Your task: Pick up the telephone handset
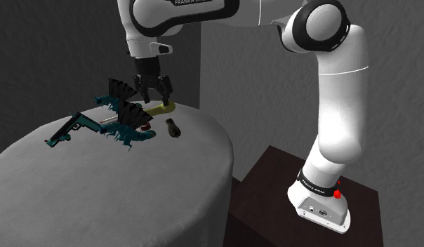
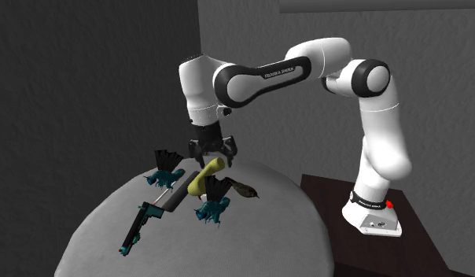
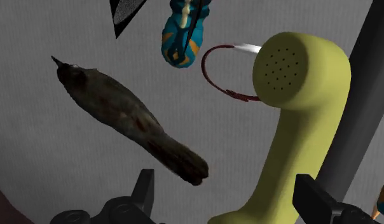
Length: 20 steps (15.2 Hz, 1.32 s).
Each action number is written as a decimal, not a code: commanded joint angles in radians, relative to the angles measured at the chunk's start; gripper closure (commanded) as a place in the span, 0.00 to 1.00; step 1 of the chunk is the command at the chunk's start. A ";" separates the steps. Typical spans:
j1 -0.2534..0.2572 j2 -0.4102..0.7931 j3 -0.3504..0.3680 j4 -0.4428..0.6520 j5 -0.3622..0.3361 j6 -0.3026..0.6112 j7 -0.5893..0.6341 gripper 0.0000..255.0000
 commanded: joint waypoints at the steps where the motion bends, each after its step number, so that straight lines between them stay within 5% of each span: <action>1: 0.036 0.100 -0.020 0.131 -0.034 -0.032 0.084 0.00; 4: 0.080 0.214 -0.050 0.301 -0.063 -0.084 0.159 0.00; 13: 0.063 0.206 -0.053 0.184 -0.062 0.023 0.160 0.00; 14: 0.063 0.207 -0.053 0.186 -0.062 0.022 0.160 1.00; 20: 0.063 0.207 -0.053 0.186 -0.062 0.022 0.160 1.00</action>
